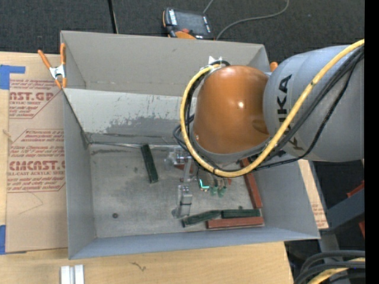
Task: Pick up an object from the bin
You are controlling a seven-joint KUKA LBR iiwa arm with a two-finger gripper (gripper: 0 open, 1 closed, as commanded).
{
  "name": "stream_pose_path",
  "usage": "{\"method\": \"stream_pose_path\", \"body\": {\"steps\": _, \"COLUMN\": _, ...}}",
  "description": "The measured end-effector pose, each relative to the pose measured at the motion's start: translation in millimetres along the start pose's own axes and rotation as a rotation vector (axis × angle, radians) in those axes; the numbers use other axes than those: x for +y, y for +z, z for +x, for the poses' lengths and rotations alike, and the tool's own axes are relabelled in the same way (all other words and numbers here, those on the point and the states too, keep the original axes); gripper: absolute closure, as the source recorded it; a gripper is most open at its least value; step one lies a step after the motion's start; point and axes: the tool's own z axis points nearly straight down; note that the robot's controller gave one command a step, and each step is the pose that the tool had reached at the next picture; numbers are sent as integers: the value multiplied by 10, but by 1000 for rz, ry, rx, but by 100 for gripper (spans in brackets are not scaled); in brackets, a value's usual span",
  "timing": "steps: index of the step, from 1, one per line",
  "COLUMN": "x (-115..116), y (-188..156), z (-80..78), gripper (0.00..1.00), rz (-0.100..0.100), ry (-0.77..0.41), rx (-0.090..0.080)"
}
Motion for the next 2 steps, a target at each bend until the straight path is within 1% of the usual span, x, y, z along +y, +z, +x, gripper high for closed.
{"method": "stream_pose_path", "body": {"steps": 1, "x": -944, "y": 1447, "z": -102, "gripper": 0, "rz": 0, "ry": -29, "rx": 1}}
{"method": "stream_pose_path", "body": {"steps": 2, "x": -917, "y": 1405, "z": -120, "gripper": 100, "rz": -1, "ry": -32, "rx": -6}}
